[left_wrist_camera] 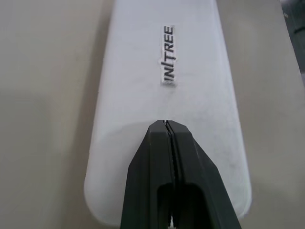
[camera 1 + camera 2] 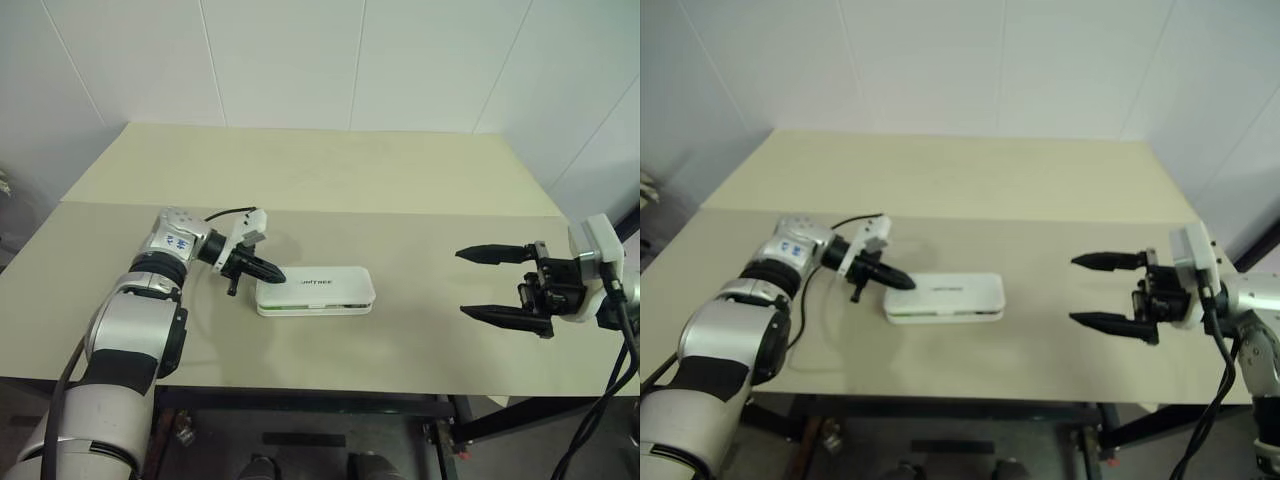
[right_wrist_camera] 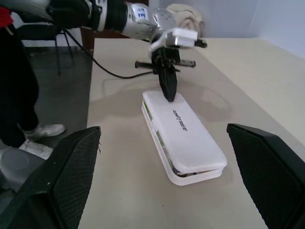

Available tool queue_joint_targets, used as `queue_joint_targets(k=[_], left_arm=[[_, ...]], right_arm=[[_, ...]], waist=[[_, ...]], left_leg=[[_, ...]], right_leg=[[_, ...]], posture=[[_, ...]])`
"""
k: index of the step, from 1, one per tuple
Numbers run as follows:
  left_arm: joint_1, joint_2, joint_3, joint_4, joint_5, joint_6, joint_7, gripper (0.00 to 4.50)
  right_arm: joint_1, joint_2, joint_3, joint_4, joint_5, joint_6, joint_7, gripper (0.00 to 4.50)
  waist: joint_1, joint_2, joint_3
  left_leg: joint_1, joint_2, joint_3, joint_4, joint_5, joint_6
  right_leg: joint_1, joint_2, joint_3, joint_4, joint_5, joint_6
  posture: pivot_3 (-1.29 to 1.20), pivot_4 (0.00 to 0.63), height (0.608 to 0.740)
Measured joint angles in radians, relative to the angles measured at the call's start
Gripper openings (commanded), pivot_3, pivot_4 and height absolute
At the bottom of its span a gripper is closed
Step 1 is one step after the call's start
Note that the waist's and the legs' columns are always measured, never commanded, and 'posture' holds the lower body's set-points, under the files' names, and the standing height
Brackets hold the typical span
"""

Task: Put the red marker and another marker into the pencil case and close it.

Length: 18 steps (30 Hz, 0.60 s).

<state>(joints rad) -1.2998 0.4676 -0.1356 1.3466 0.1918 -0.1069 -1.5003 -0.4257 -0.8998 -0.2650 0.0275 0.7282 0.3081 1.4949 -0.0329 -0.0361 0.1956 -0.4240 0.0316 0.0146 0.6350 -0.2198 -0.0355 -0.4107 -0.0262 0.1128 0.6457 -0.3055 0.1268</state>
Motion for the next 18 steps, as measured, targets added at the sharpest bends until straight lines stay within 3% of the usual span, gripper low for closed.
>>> queue_joint_targets(k=[6,18], left_arm=[[-0.020,-0.021,-0.048,-0.005,0.045,-0.104,0.001,0.03],[-0.049,-0.032,-0.173,-0.044,0.149,-0.346,0.081,0.03]], right_arm=[[-0.115,-0.002,0.031,0.160,-0.042,-0.027,0.022,4.50],[-0.099,0.005,0.049,0.183,-0.090,-0.076,0.024,4.50]], waist=[[0.001,0.000,0.000],[-0.001,0.001,-0.001]], left_leg=[[0.000,0.000,0.000,0.000,0.000,0.000],[0.003,0.000,0.001,0.004,0.001,0.001]], right_leg=[[0.000,0.000,0.000,0.000,0.000,0.000],[0.002,0.000,0.002,0.005,0.000,0.000]], posture=[[0.00,0.150,0.740],[0.00,0.150,0.740]])
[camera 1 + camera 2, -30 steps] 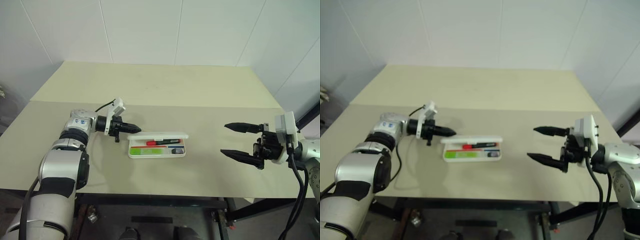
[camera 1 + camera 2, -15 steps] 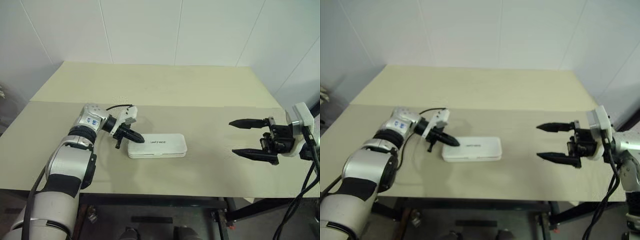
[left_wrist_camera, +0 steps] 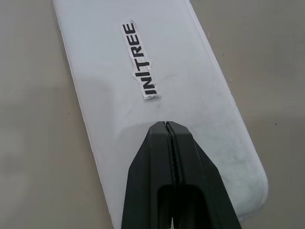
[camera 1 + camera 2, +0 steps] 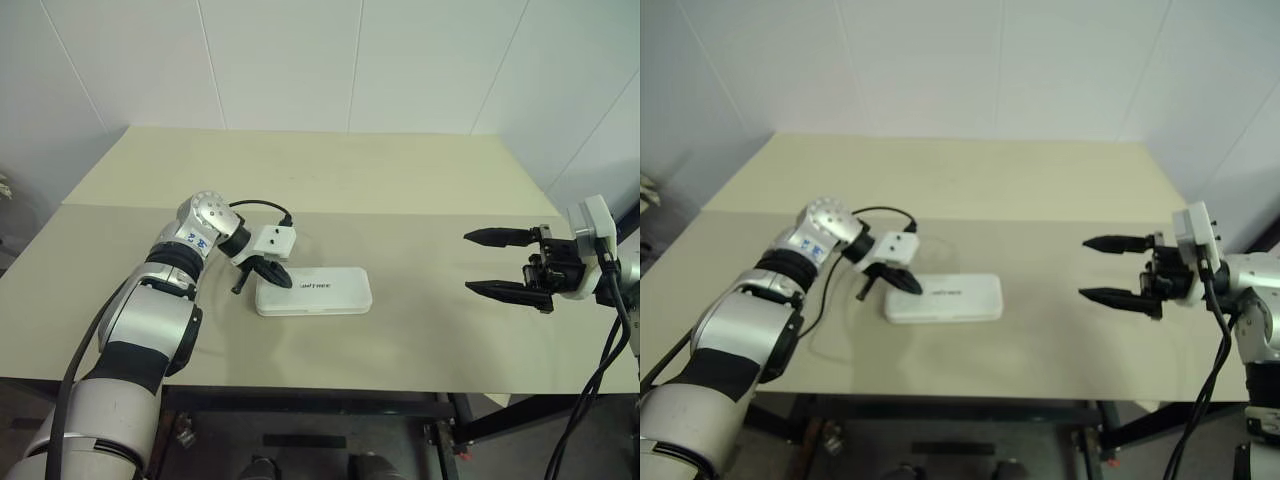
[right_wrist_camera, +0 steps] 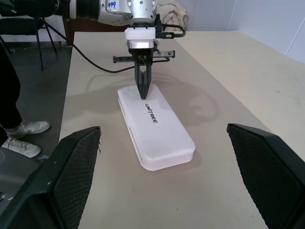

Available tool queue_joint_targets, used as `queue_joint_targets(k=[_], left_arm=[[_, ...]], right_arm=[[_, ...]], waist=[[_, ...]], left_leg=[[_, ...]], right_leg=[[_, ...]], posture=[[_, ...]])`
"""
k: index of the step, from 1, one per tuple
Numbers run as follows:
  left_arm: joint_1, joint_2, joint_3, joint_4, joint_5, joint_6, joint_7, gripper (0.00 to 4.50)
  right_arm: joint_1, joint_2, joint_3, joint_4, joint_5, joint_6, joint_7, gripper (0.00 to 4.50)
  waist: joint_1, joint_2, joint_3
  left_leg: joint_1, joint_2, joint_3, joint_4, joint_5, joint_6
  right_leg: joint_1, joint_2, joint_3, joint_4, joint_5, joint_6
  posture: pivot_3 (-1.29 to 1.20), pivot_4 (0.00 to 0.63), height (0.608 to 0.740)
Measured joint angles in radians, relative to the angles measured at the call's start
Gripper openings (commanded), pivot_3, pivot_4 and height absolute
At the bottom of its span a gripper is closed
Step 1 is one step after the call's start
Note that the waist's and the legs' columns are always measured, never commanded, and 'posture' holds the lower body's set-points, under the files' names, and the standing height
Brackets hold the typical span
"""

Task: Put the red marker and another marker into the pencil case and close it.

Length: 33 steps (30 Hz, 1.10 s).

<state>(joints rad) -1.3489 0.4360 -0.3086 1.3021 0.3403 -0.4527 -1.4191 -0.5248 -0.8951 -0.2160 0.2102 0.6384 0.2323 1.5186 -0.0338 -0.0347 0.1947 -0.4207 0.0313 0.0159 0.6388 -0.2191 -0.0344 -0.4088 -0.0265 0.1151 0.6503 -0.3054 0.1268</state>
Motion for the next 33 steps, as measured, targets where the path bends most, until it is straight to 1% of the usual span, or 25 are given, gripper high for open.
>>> queue_joint_targets(k=[5,8,13,15,17,18,19,23,27,31,33], left_arm=[[0.001,-0.026,0.025,0.007,-0.012,0.012,0.074,0.03],[0.029,-0.045,0.112,0.010,-0.080,0.019,0.104,0.03],[0.079,-0.068,0.314,0.002,-0.280,0.027,0.072,0.03],[0.118,-0.067,0.352,-0.012,-0.317,0.010,0.101,0.03],[0.169,-0.065,0.365,-0.025,-0.330,-0.022,0.111,0.03],[0.205,-0.064,0.370,-0.032,-0.337,-0.049,0.111,0.40],[0.238,-0.061,0.375,-0.032,-0.347,-0.064,0.093,0.62],[0.290,-0.026,0.402,-0.044,-0.405,-0.085,-0.056,1.81],[0.291,0.014,0.456,-0.076,-0.459,-0.109,-0.068,3.10],[0.291,0.023,0.489,-0.077,-0.498,-0.087,-0.080,4.43],[0.291,0.024,0.497,-0.077,-0.510,-0.068,-0.080,4.48]], right_arm=[[0.029,0.001,-0.002,-0.024,-0.003,-0.009,-0.009,4.50],[0.065,0.001,-0.020,-0.059,-0.001,-0.009,-0.020,4.50],[0.130,0.000,-0.064,-0.115,0.005,-0.003,-0.041,4.50],[0.144,-0.001,-0.078,-0.135,0.011,0.006,-0.051,4.50],[0.152,-0.001,-0.084,-0.148,0.012,0.011,-0.056,4.50],[0.159,-0.001,-0.089,-0.158,0.013,0.014,-0.061,4.50],[0.162,-0.001,-0.094,-0.166,0.014,0.016,-0.065,4.50],[0.162,-0.001,-0.097,-0.173,0.020,0.030,-0.076,4.50],[0.162,-0.001,-0.097,-0.173,0.020,0.033,-0.083,4.50],[0.162,-0.001,-0.097,-0.173,0.020,0.038,-0.085,4.50],[0.164,-0.001,-0.097,-0.173,0.020,0.042,-0.085,4.50]], waist=[[0.000,0.000,0.000],[-0.001,0.000,0.000],[-0.001,0.000,0.000],[-0.003,0.000,0.000],[-0.005,0.000,0.000],[-0.005,0.000,0.000],[-0.005,0.000,0.000],[-0.005,-0.001,0.001],[-0.002,0.000,0.001],[-0.001,-0.001,0.001],[0.000,-0.001,0.001]], left_leg=[[-0.002,0.000,0.000,0.006,0.000,0.000],[-0.003,0.000,0.000,0.006,0.000,0.000],[-0.003,0.000,-0.001,0.005,0.000,0.000],[-0.003,0.000,-0.001,0.005,-0.001,0.000],[-0.002,0.000,-0.001,0.005,0.000,0.000],[-0.002,0.000,-0.001,0.005,0.000,0.000],[-0.002,0.000,-0.001,0.006,0.000,0.000],[-0.002,0.000,0.000,0.006,0.000,0.000],[-0.002,0.000,0.000,0.006,0.000,0.000],[-0.003,0.000,0.000,0.006,0.000,0.000],[-0.003,0.000,0.000,0.006,0.000,0.000]], right_leg=[[0.000,0.000,0.000,0.003,0.000,0.000],[-0.001,0.000,0.000,0.003,0.000,0.001],[-0.002,0.000,-0.001,0.003,0.000,0.001],[-0.002,0.000,-0.001,0.003,0.000,0.001],[-0.002,0.000,0.000,0.004,0.000,0.001],[-0.002,0.000,-0.001,0.004,0.000,0.001],[-0.002,0.000,-0.001,0.004,0.000,0.001],[-0.002,0.000,-0.001,0.004,0.000,0.000],[-0.001,0.000,-0.001,0.003,0.000,0.000],[-0.001,0.000,-0.001,0.003,0.000,0.001],[-0.001,0.000,-0.001,0.003,0.000,0.001]], posture=[[0.00,0.150,0.740],[0.00,0.150,0.740],[0.00,0.150,0.740],[0.00,0.150,0.740],[0.00,0.150,0.740],[0.00,0.150,0.740],[0.00,0.150,0.740],[0.00,0.150,0.740],[0.00,0.150,0.740],[0.00,0.150,0.740],[0.00,0.150,0.740]])
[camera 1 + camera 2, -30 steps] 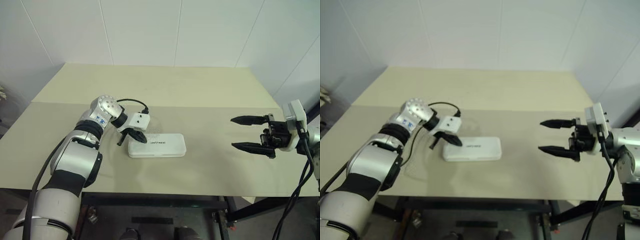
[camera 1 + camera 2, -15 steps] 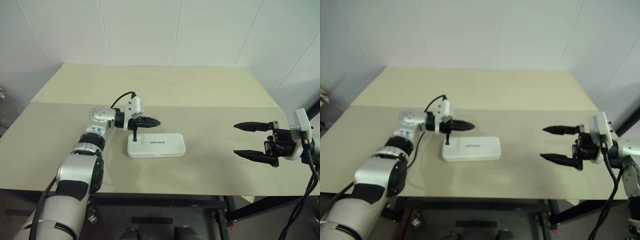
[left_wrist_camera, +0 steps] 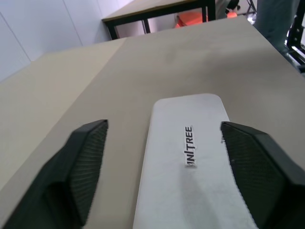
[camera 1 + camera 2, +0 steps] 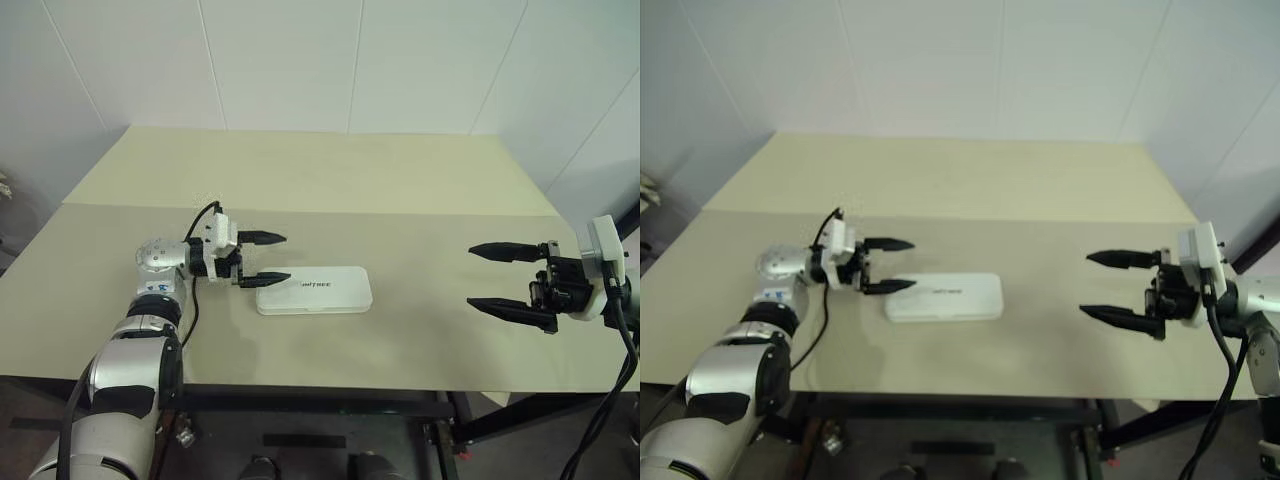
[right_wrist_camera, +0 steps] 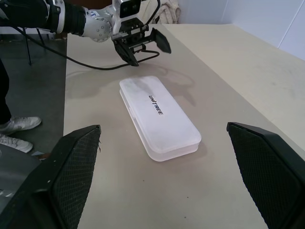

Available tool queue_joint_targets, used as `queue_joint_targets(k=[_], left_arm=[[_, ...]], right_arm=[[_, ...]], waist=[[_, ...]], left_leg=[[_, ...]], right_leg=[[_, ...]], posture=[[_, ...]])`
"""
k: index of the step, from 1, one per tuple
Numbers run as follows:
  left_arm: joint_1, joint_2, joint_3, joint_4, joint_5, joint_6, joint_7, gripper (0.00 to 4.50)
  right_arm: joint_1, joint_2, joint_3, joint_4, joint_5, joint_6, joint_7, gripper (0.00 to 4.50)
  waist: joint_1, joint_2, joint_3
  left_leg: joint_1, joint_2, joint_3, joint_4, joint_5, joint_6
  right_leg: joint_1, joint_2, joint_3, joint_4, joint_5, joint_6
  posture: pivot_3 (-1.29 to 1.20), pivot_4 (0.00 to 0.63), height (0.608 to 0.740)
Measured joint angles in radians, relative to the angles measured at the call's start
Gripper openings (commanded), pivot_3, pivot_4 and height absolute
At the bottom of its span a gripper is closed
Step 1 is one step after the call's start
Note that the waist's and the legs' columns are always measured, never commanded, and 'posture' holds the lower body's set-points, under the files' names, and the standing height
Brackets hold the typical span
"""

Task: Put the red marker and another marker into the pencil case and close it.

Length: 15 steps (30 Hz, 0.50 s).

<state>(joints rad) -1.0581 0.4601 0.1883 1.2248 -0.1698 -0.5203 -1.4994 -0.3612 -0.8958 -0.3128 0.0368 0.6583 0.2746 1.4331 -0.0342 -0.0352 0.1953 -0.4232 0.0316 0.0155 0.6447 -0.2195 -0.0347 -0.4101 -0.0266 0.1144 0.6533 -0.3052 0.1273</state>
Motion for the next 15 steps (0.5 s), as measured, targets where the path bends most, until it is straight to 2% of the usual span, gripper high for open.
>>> queue_joint_targets(k=[9,15], left_arm=[[-0.001,-0.026,0.025,-0.003,-0.048,0.087,-0.001,4.48],[-0.019,-0.053,0.035,0.000,-0.061,0.073,0.036,4.48]], right_arm=[[0.052,-0.019,-0.049,-0.058,0.013,0.037,-0.032,4.50],[0.201,-0.013,-0.130,-0.219,0.064,0.086,-0.108,4.50]], waist=[[0.000,0.000,0.000],[0.004,0.000,0.000]], left_leg=[[0.000,0.000,0.000,0.000,0.000,0.000],[0.000,0.000,-0.001,-0.001,0.000,0.000]], right_leg=[[0.000,0.000,0.000,0.000,0.000,0.000],[0.000,0.000,0.000,-0.001,0.000,0.000]], posture=[[0.00,0.150,0.740],[0.00,0.150,0.740]])
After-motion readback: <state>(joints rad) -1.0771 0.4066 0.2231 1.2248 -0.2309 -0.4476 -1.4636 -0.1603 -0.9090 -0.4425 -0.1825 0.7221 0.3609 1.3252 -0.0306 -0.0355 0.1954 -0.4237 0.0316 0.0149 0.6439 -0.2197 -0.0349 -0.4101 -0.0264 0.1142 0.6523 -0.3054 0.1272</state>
